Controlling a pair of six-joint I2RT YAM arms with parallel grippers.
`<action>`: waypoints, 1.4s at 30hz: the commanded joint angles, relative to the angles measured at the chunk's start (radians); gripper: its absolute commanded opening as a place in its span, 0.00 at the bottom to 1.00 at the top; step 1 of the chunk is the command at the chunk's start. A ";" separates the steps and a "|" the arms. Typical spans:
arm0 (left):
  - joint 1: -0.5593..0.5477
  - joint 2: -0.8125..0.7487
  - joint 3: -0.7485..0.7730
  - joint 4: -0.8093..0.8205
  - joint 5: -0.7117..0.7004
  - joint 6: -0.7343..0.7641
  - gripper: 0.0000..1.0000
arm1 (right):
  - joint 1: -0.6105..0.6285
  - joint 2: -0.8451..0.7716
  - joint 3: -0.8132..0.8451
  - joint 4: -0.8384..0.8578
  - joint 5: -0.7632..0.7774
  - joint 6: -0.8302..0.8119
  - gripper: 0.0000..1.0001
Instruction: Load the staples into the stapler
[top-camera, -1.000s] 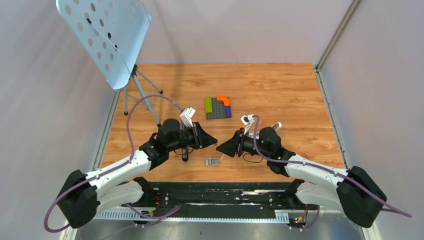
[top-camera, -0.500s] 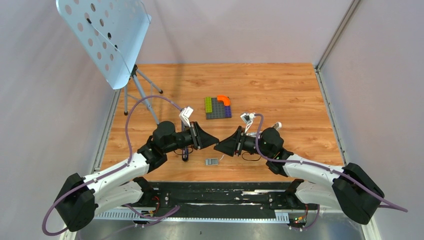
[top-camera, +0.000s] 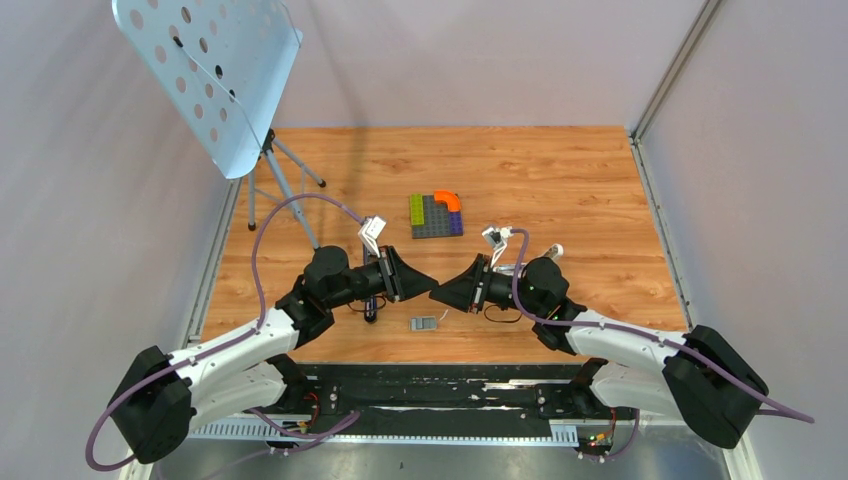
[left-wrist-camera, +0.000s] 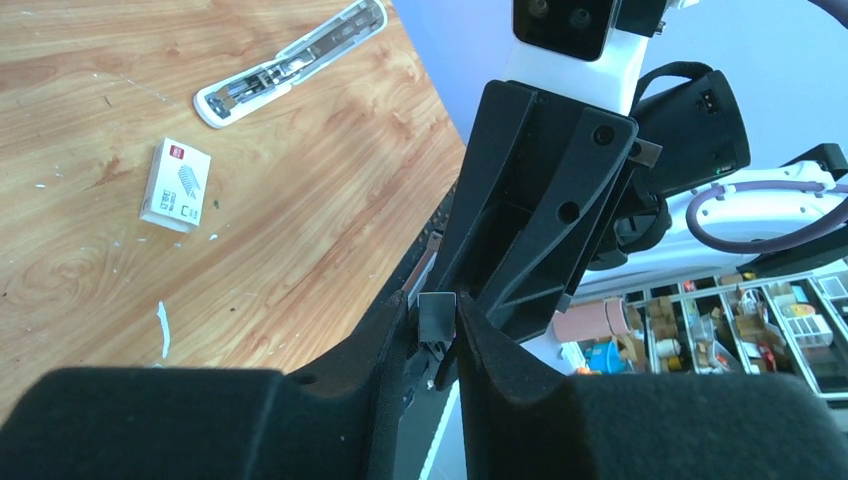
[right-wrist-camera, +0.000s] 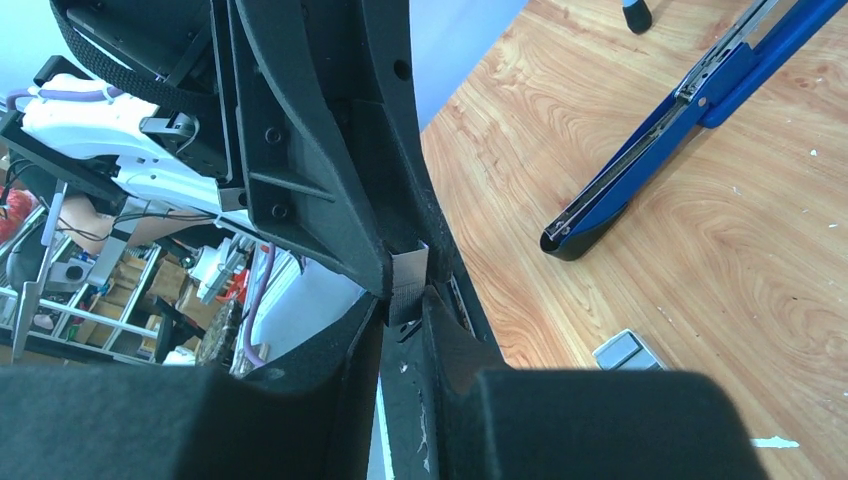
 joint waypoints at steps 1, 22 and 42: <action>0.005 -0.015 -0.010 0.014 0.003 0.015 0.28 | -0.014 0.000 -0.018 0.056 -0.015 -0.001 0.22; 0.006 -0.126 0.167 -0.456 -0.241 0.257 0.51 | -0.014 -0.132 0.025 -0.396 0.157 -0.122 0.21; 0.006 -0.238 0.310 -0.904 -0.451 0.529 0.51 | -0.014 -0.044 0.284 -1.503 0.744 -0.211 0.22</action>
